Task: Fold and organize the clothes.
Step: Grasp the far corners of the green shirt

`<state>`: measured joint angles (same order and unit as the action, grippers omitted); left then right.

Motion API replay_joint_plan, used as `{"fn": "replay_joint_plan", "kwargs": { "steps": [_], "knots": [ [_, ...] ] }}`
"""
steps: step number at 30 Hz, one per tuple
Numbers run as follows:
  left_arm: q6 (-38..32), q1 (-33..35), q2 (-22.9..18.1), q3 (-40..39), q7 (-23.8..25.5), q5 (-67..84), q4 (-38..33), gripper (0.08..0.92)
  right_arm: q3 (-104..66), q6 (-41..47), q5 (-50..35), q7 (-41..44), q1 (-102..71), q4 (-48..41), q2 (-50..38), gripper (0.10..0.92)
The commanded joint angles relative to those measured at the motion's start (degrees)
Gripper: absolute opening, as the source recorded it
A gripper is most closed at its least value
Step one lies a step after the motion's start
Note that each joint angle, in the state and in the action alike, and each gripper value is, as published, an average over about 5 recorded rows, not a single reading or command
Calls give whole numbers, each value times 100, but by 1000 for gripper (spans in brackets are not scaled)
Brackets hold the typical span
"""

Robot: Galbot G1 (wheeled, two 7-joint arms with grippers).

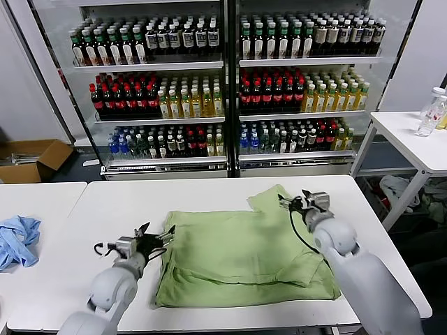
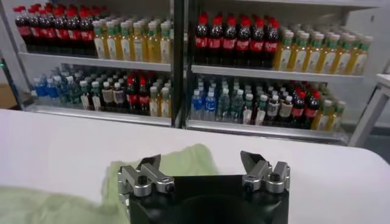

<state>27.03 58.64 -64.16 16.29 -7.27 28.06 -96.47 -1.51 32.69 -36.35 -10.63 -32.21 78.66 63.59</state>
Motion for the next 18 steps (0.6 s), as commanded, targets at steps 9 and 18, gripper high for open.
{"fn": "replay_joint_plan", "kwargs": {
  "steps": [9,18],
  "knots": [
    [61,-1249,-69,-849,-13,131,1238,774,484,65,-116,200,894,-2268,537,736],
    [177,-1102,-24,-831,70,513,1145,523,486,64,-321,228,836,-2146,472,476]
  ]
}}
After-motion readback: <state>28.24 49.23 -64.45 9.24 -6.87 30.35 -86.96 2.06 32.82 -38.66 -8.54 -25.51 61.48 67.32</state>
